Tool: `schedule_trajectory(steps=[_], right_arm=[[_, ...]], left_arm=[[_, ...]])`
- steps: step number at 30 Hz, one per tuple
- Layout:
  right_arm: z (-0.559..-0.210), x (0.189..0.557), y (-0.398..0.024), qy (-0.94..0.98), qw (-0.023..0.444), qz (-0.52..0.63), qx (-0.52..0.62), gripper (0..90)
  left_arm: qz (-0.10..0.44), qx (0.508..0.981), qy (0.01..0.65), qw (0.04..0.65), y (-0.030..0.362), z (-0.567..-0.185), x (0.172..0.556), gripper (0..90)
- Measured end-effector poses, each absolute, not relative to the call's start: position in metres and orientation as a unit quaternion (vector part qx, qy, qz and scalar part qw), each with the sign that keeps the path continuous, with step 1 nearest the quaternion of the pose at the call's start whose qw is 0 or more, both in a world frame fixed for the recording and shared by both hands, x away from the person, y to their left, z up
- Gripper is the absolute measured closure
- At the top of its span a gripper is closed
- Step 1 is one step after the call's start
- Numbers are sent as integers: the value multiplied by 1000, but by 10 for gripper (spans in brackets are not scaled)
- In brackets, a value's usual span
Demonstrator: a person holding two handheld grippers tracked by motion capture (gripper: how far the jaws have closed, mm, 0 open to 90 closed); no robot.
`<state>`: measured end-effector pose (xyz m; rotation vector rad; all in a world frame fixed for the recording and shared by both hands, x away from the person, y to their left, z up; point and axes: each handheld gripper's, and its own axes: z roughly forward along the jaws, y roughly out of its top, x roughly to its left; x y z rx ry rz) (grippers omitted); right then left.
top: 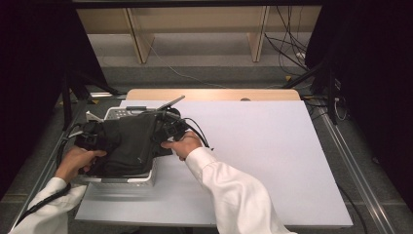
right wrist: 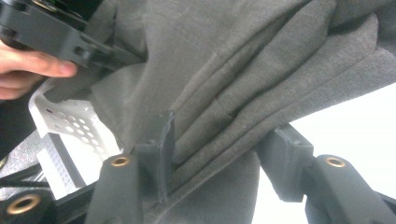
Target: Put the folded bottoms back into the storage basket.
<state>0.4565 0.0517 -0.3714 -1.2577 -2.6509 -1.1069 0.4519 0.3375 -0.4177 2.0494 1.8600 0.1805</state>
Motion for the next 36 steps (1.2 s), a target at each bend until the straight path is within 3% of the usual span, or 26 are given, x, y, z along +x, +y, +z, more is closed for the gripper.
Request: schedule_trajectory(steps=[3, 7, 10, 15, 17, 21, 26, 31, 36], right_arm=[[-374, 457, 51, -844, 1, -352, -404, 563], [-376, 458, 53, -845, -8, -349, -406, 646], [-379, 458, 57, -847, -10, -344, -404, 660], [-382, 458, 61, -849, -10, -341, -403, 646], [-381, 458, 61, -848, -6, -343, -404, 621], [-378, 459, 55, -846, -3, -350, -402, 502], [-369, 460, 42, -838, -1, -368, -404, 395], [-363, 459, 29, -835, -6, -379, -400, 356], [-357, 456, 13, -834, -26, -384, -396, 328]], left_arm=[[80, 732, 650, 187, 338, -407, 445, 479], [87, 737, 645, 180, 340, -411, 442, 656], [85, 733, 652, 176, 341, -419, 445, 712], [104, 732, 656, 152, 335, -428, 450, 724], [105, 734, 655, 147, 333, -427, 450, 705], [95, 732, 651, 175, 336, -414, 444, 577], [119, 728, 643, 204, 337, -386, 429, 481], [145, 728, 621, 252, 318, -358, 415, 392], [122, 739, 588, 304, 279, -346, 412, 329]])
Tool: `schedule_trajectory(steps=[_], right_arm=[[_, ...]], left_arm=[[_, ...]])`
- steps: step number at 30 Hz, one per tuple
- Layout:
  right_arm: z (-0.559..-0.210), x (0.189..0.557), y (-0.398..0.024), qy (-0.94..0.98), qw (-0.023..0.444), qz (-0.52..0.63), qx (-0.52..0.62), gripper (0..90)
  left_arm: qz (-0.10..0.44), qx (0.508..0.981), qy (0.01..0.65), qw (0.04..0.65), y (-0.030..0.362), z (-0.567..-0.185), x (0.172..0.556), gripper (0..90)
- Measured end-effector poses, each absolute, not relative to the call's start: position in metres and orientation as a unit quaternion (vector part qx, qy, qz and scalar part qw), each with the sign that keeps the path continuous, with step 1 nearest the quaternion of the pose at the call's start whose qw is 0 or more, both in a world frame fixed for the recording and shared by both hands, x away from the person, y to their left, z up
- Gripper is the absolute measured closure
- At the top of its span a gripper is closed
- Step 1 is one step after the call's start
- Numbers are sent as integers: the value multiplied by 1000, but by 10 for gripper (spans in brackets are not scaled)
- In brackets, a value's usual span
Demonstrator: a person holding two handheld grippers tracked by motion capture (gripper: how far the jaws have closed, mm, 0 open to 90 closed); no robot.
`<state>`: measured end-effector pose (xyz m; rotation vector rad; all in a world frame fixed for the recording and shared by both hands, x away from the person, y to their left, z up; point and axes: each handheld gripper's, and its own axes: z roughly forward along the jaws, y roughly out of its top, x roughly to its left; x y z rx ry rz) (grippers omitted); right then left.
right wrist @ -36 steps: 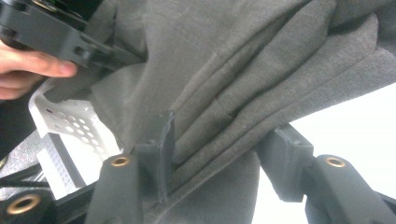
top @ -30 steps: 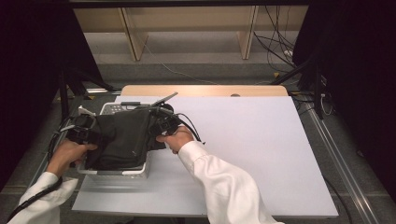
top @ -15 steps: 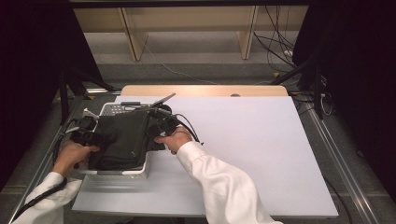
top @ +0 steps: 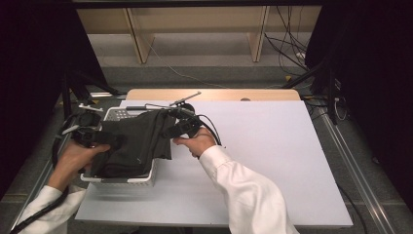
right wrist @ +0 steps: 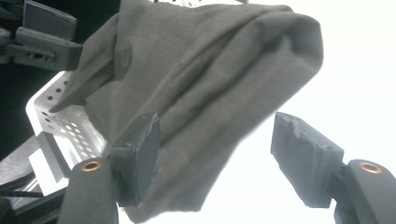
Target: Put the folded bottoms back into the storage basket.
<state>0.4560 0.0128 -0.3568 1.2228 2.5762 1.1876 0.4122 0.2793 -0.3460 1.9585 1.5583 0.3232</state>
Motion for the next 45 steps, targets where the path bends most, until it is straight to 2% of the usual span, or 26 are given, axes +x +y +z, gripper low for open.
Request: schedule_trajectory(steps=[2, 7, 13, 20, 25, 31, 34, 38, 39, 42, 44, 45], right_arm=[[-354, 454, 2, 834, 34, 385, 394, 320], [-351, 450, -23, 828, 46, 391, 399, 302], [-352, 438, -50, 828, 65, 389, 398, 236], [-356, 416, -87, 819, 103, 404, 393, 226], [-366, 405, -108, 816, 106, 404, 398, 228], [-383, 402, -126, 815, 99, 395, 413, 232], [-388, 403, -130, 815, 95, 391, 417, 237], [-388, 402, -130, 813, 93, 395, 418, 243], [-388, 401, -130, 814, 94, 396, 415, 244], [-388, 400, -130, 815, 93, 397, 412, 246], [-388, 400, -131, 813, 93, 398, 414, 248], [-388, 401, -132, 813, 93, 398, 415, 250]], left_arm=[[98, 747, 574, 321, 262, -347, 412, 284], [94, 764, 553, 320, 225, -356, 416, 213], [60, 763, 551, 332, 201, -367, 424, 157], [89, 772, 556, 296, 180, -377, 433, 149], [100, 784, 549, 273, 172, -382, 434, 113], [99, 778, 549, 289, 170, -371, 434, 64], [115, 792, 542, 255, 159, -375, 437, 7], [137, 791, 555, 217, 154, -389, 447, 4], [144, 786, 564, 207, 158, -394, 452, 17], [167, 784, 561, 208, 169, -400, 453, 253], [162, 783, 557, 224, 178, -399, 450, 431], [155, 784, 555, 231, 181, -397, 450, 476]])
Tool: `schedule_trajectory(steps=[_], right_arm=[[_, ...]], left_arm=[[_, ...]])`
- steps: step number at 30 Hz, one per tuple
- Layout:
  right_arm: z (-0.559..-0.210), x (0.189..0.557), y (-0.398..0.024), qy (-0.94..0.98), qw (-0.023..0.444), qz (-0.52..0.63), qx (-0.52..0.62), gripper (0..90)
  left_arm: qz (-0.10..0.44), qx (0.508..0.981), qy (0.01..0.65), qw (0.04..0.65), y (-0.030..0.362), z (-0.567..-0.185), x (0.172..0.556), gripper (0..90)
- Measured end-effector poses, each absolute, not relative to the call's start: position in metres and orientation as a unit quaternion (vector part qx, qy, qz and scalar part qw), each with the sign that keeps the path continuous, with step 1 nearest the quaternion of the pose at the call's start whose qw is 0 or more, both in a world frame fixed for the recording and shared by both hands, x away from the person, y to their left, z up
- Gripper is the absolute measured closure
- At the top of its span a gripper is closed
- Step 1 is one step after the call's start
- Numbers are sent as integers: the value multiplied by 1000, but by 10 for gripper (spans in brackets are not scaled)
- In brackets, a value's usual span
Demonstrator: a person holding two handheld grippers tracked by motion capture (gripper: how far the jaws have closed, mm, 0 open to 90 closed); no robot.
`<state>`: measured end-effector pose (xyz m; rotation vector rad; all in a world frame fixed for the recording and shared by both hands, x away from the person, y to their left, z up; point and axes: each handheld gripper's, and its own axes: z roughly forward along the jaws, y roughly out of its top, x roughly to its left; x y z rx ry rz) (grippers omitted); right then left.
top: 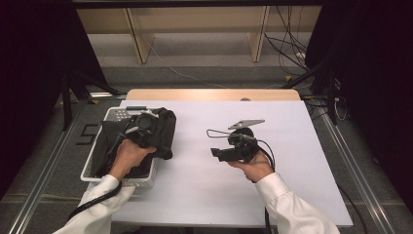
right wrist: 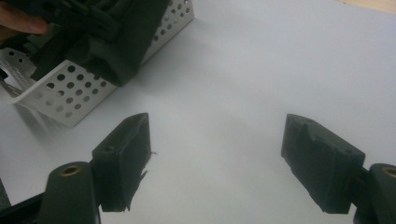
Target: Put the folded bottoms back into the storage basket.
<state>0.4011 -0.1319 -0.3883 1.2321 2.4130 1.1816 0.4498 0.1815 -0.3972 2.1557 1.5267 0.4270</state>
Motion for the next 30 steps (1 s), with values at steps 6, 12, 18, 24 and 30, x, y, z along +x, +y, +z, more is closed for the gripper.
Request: schedule_trajectory(steps=[6, 12, 18, 24, 30], right_arm=[[-392, 403, -134, 812, 92, 394, 420, 255], [-392, 403, -135, 812, 91, 394, 422, 258], [-391, 402, -137, 811, 93, 395, 422, 259], [-393, 402, -139, 811, 94, 392, 424, 262], [-393, 402, -139, 812, 94, 392, 422, 263]], left_arm=[[146, 786, 549, 245, 195, -385, 447, 697], [146, 792, 549, 226, 203, -388, 453, 755], [147, 791, 561, 194, 207, -407, 463, 762], [121, 780, 587, 181, 211, -434, 477, 763], [124, 777, 592, 174, 208, -448, 483, 764]])
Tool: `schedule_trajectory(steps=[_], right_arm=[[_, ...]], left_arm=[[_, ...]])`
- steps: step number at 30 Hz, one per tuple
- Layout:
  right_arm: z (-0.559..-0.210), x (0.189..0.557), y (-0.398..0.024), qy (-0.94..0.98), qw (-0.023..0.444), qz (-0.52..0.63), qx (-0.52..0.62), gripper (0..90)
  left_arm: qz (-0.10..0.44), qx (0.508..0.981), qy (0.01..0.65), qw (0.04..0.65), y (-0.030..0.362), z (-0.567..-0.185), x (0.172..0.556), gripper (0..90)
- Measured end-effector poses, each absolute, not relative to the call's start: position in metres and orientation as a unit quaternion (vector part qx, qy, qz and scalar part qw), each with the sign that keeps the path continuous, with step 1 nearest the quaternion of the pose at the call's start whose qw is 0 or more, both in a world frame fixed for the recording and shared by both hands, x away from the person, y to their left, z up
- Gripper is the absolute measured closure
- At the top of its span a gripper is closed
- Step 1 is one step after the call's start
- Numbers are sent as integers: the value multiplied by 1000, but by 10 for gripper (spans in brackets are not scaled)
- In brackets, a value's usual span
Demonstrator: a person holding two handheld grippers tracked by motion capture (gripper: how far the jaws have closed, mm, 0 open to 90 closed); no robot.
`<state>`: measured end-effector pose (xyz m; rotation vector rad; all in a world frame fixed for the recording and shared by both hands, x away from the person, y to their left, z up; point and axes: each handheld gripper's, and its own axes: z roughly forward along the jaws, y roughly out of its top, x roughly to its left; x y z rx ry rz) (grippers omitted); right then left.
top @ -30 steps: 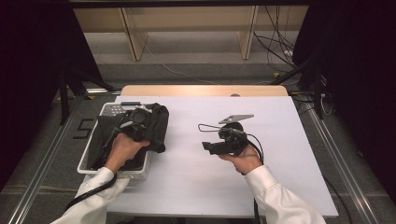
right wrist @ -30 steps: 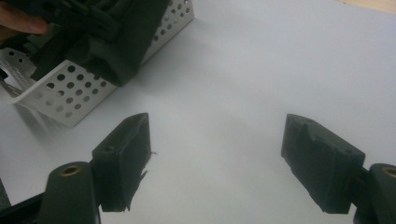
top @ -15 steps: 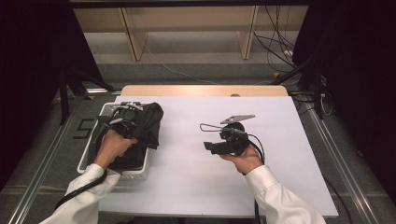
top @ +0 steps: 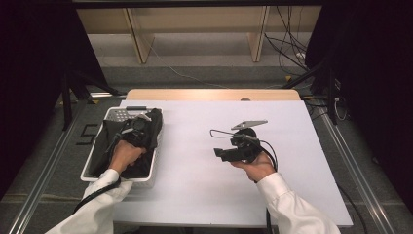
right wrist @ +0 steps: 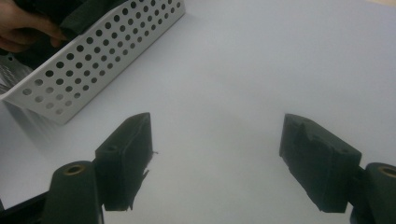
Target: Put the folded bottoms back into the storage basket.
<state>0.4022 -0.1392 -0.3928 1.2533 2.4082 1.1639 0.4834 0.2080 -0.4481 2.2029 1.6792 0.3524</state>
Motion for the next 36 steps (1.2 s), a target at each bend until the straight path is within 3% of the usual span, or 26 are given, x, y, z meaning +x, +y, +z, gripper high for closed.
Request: schedule_trajectory(steps=[5, 11, 15, 19, 26, 28, 31, 33, 36], right_arm=[[-393, 402, -141, 811, 94, 392, 423, 264], [-392, 403, -144, 809, 94, 393, 428, 265], [-392, 402, -146, 807, 96, 395, 428, 266], [-390, 402, -146, 806, 96, 397, 429, 266], [-391, 399, -147, 805, 96, 400, 427, 261], [-391, 398, -149, 804, 98, 405, 425, 254], [-390, 396, -152, 801, 101, 412, 423, 253], [-390, 394, -155, 800, 104, 415, 421, 250], [-392, 392, -158, 798, 107, 419, 420, 247]], left_arm=[[100, 765, 607, 191, 217, -439, 483, 707], [117, 763, 598, 215, 225, -409, 467, 457], [136, 753, 592, 252, 224, -386, 453, 429], [117, 757, 576, 285, 212, -370, 447, 349], [122, 774, 566, 256, 186, -385, 460, 312], [123, 768, 570, 265, 187, -392, 463, 377], [127, 763, 565, 287, 191, -396, 461, 680], [125, 763, 565, 288, 195, -393, 460, 796], [125, 765, 563, 286, 199, -391, 461, 834]])
